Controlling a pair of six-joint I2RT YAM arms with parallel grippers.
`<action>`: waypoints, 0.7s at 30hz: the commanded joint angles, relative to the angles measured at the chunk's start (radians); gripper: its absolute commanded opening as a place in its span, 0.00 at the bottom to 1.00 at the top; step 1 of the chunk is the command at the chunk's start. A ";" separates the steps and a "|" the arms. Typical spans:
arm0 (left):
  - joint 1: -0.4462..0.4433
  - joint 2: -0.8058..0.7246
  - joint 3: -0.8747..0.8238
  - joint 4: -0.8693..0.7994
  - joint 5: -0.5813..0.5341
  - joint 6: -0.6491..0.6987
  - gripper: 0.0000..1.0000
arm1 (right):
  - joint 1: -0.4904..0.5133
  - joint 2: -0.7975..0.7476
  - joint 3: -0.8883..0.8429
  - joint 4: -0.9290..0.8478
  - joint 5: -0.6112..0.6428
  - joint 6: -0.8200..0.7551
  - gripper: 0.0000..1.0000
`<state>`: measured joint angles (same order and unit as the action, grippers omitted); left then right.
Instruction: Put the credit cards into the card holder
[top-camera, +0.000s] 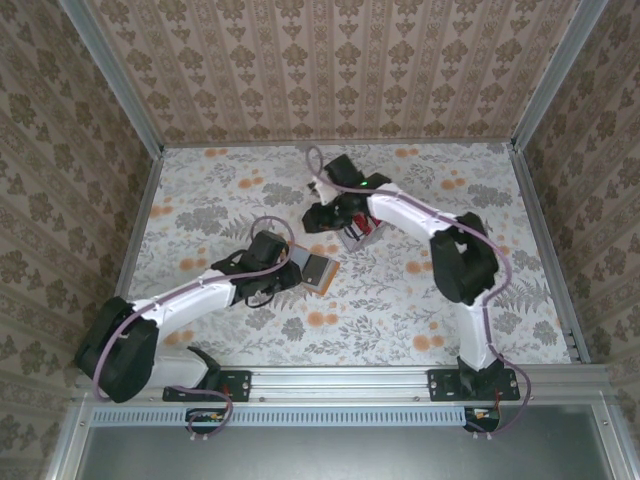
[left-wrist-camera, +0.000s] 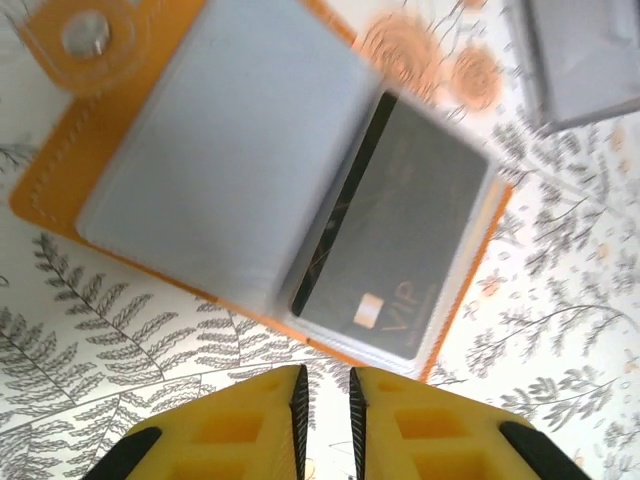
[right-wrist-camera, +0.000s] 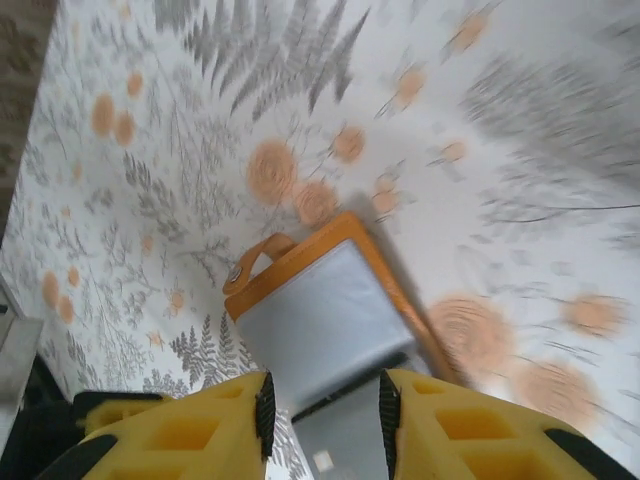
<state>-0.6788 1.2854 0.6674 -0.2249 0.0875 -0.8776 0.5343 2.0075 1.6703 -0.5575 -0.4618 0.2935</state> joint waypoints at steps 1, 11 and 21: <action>0.035 -0.001 0.061 -0.029 -0.047 0.059 0.24 | -0.076 -0.104 -0.091 0.014 0.081 -0.016 0.37; 0.098 0.218 0.314 -0.005 0.086 0.181 0.26 | -0.271 -0.178 -0.187 0.061 0.141 -0.005 0.40; 0.114 0.442 0.525 0.044 0.213 0.192 0.30 | -0.322 -0.078 -0.126 0.025 0.183 -0.034 0.41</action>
<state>-0.5667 1.6913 1.1393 -0.2153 0.2417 -0.7048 0.2157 1.8809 1.5005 -0.5034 -0.3019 0.2859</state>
